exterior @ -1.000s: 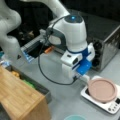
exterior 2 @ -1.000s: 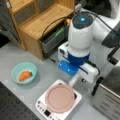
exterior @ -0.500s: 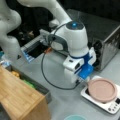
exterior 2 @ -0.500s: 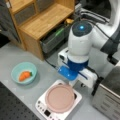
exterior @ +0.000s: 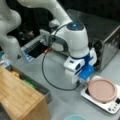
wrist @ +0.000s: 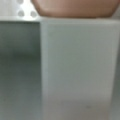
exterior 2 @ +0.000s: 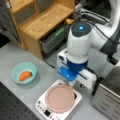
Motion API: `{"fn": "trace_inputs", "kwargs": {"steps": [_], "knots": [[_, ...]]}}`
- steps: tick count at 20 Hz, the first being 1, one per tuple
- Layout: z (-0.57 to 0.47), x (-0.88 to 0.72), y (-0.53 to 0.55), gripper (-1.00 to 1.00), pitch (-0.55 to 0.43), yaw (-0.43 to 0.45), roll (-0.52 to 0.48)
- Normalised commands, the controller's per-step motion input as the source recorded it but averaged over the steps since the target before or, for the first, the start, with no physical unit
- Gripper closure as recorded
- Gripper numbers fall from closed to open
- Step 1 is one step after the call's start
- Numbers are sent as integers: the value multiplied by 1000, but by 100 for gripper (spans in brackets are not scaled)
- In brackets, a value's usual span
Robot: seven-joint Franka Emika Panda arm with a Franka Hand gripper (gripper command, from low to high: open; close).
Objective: Pick up the pan. Place the pan on the table. Pick up the bowl. Place the bowl on the stove.
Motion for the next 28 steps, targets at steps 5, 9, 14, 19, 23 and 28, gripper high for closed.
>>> {"fn": "trace_inputs", "kwargs": {"steps": [5,9,14,19,23,28], "knots": [[35,207,-71,-100,96,91,-74],[54,192,-43,100,102,101,-86],[62,155,-34,100,99,105,-77],[66,104,-49,100,95,106,-74],[56,86,-67,100,93,109,-73],[49,88,-75,100,95,118,-66]]}}
